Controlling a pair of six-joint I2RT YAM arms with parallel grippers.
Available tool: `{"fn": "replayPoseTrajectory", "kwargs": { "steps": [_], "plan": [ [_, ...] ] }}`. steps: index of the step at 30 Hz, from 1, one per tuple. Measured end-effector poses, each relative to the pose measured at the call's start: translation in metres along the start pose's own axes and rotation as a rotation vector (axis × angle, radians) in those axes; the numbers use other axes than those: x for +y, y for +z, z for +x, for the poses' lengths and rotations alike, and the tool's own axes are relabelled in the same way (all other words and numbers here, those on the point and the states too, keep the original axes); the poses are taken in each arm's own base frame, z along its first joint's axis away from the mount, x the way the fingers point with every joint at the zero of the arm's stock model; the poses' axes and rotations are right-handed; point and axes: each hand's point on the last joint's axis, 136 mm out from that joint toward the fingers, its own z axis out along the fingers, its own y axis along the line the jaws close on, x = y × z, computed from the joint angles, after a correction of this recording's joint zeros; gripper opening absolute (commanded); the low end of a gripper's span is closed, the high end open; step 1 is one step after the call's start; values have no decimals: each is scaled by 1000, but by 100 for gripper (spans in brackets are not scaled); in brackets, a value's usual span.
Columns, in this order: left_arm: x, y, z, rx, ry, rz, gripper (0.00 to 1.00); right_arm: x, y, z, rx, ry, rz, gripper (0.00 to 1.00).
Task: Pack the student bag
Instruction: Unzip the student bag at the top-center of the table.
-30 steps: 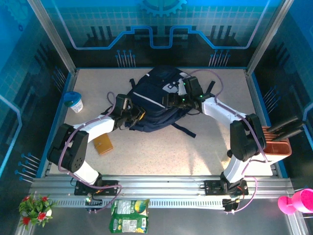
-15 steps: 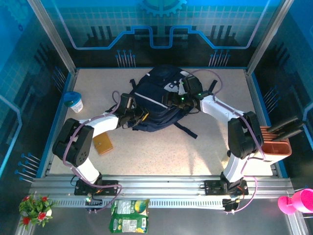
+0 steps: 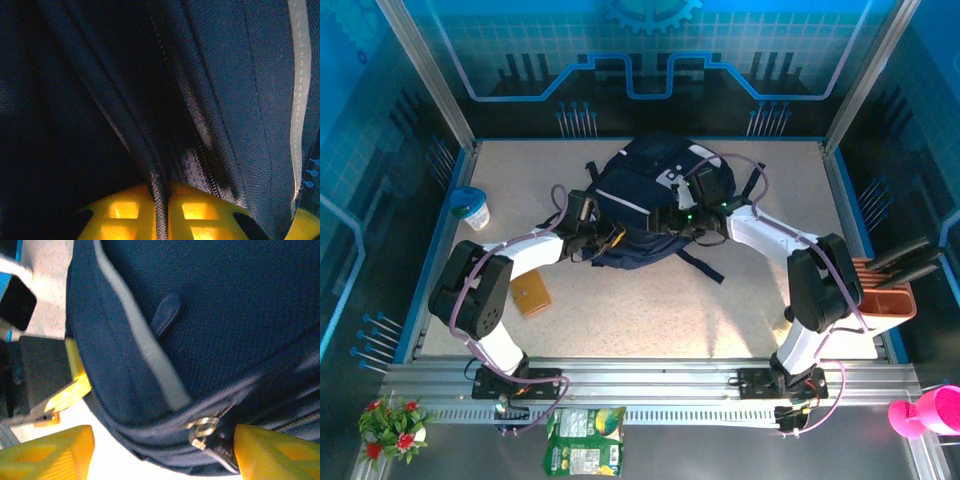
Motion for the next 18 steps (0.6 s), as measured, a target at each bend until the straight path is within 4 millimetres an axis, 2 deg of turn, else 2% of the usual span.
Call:
{"fn": "replayPoseTrajectory", "kwargs": {
  "steps": [5,13,18],
  "plan": [
    [0,0,0,1,3,1,12,0,-9,1,-24,-61,21,66],
    [0,0,0,3,3,1,12,-24,-13,0,-34,-191,163,47],
    [0,0,0,3,3,1,12,-25,-12,-3,-30,-243,198,38]
  ]
}}
